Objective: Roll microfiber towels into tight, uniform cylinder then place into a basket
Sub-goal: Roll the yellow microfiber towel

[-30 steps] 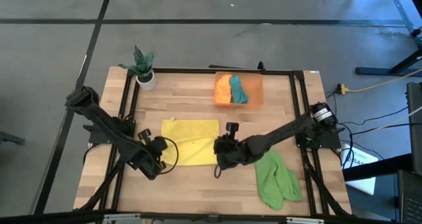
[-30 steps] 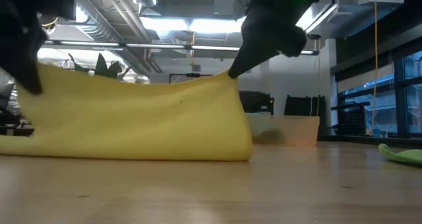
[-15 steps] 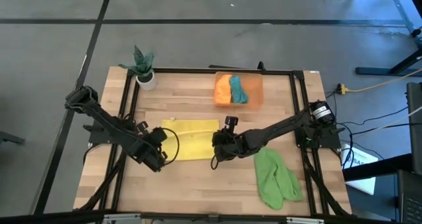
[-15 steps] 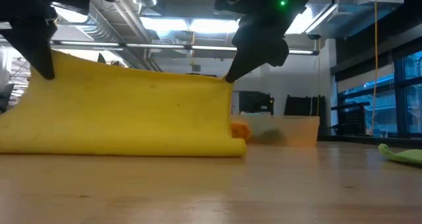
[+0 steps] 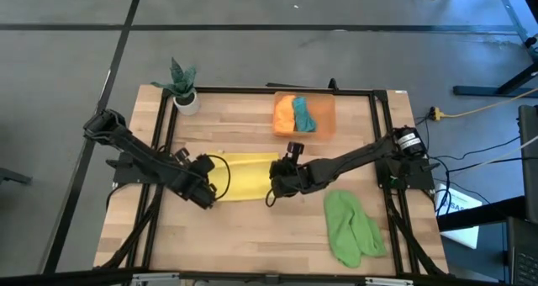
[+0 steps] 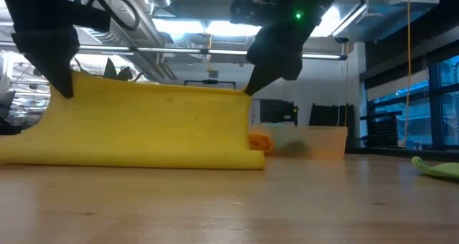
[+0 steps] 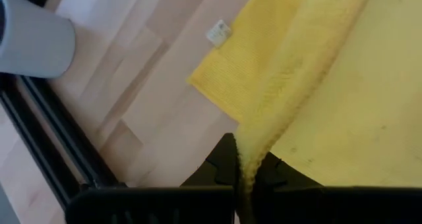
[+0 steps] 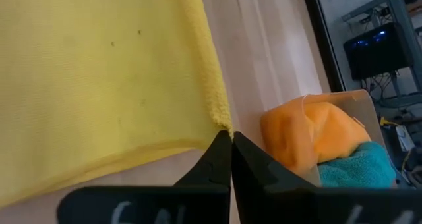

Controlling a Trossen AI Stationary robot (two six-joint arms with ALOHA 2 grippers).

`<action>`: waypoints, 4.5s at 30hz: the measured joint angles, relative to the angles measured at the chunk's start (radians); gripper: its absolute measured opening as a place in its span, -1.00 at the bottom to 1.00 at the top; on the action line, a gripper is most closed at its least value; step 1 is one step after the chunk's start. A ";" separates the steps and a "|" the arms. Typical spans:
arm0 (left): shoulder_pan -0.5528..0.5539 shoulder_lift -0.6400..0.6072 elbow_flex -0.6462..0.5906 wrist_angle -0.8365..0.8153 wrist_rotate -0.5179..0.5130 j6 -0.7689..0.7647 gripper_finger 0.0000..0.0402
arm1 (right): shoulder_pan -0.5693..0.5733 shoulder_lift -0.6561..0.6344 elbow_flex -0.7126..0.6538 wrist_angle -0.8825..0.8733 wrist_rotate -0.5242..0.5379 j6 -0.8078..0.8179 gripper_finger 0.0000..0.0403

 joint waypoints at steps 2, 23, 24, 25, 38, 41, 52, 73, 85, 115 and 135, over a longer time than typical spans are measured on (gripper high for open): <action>0.011 0.000 -0.012 0.012 -0.005 0.000 -1.00 | -0.007 0.000 0.000 0.000 0.000 0.000 -0.98; 0.073 0.001 -0.083 0.109 -0.025 0.143 -1.00 | -0.014 0.009 -0.001 -0.007 -0.059 0.026 -0.90; 0.076 0.001 -0.083 0.111 -0.025 0.157 -1.00 | -0.014 0.009 -0.001 -0.009 -0.059 0.026 -0.87; 0.080 0.001 -0.084 0.114 -0.023 0.167 -1.00 | -0.014 0.009 -0.001 -0.008 -0.059 0.025 -0.84; 0.169 0.001 -0.084 0.137 -0.021 0.284 -0.93 | -0.020 0.009 -0.001 -0.007 -0.054 0.025 -0.38; 0.182 0.001 -0.084 0.155 -0.022 0.366 -0.83 | -0.020 0.009 -0.001 -0.007 -0.054 0.025 -0.32; 0.222 0.001 -0.084 0.178 -0.021 0.374 -0.58 | -0.020 0.009 -0.001 0.027 -0.190 0.025 -0.28; 0.140 0.001 -0.272 0.495 0.129 0.472 -0.59 | -0.008 0.114 -0.001 0.227 -0.585 -0.057 -0.28; 0.092 -0.002 -0.306 0.515 0.233 0.397 -0.60 | -0.018 0.126 -0.001 0.219 -0.525 -0.045 -0.28; -0.171 0.002 -0.291 0.698 0.307 0.135 -0.62 | 0.029 0.137 0.000 0.173 -0.569 0.055 -0.28; -0.258 0.083 -0.289 0.971 0.290 0.139 -0.62 | 0.022 0.206 0.004 0.141 -0.503 0.025 -0.28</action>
